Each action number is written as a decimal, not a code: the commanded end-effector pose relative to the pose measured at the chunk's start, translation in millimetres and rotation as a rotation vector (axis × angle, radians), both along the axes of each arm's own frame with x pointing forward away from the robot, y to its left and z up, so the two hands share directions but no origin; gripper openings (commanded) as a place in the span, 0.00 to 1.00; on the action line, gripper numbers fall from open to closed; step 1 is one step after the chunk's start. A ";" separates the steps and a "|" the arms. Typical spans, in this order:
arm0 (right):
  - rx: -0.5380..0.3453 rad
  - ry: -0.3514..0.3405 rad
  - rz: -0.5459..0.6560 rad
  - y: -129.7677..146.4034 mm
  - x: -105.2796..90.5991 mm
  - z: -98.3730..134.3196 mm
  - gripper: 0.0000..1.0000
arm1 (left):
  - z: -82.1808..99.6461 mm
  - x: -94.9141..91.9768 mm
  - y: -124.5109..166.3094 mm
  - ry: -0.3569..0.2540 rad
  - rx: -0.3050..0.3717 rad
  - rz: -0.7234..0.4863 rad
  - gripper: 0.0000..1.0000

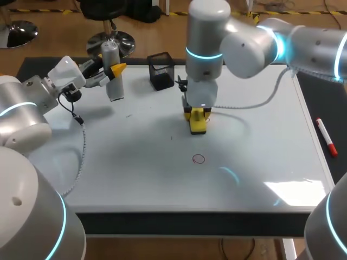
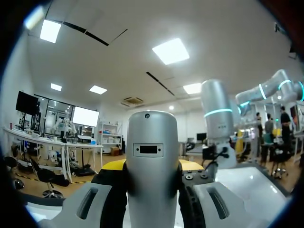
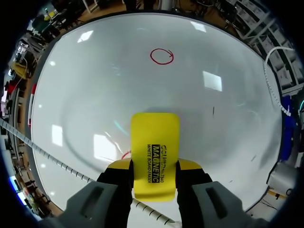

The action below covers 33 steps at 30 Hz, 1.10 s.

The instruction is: Pick up the inspection probe, press it on each red-marked spot on the whiteboard one by one, put down the probe, pick up the eraser, and wipe off all the red marks.

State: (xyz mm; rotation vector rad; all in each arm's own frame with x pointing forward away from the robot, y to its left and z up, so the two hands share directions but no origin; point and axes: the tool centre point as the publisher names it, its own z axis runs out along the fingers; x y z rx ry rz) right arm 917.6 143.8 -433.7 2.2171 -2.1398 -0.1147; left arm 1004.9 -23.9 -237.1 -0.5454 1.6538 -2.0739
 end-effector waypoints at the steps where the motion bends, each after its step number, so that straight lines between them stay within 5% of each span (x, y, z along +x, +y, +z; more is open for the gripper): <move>1: -0.005 0.007 -0.006 -10.0 0.2 -12.1 0.00 | 0.0 0.4 -1.1 -0.002 -0.002 0.003 0.00; 16: -0.044 0.048 -0.063 -46.8 -10.5 -29.2 0.00 | 0.0 0.4 -1.1 -0.002 -0.002 0.003 0.00; 33: -0.074 0.037 -0.115 -79.1 -12.1 -23.7 0.00 | 0.0 0.4 -1.1 -0.002 -0.002 0.003 0.00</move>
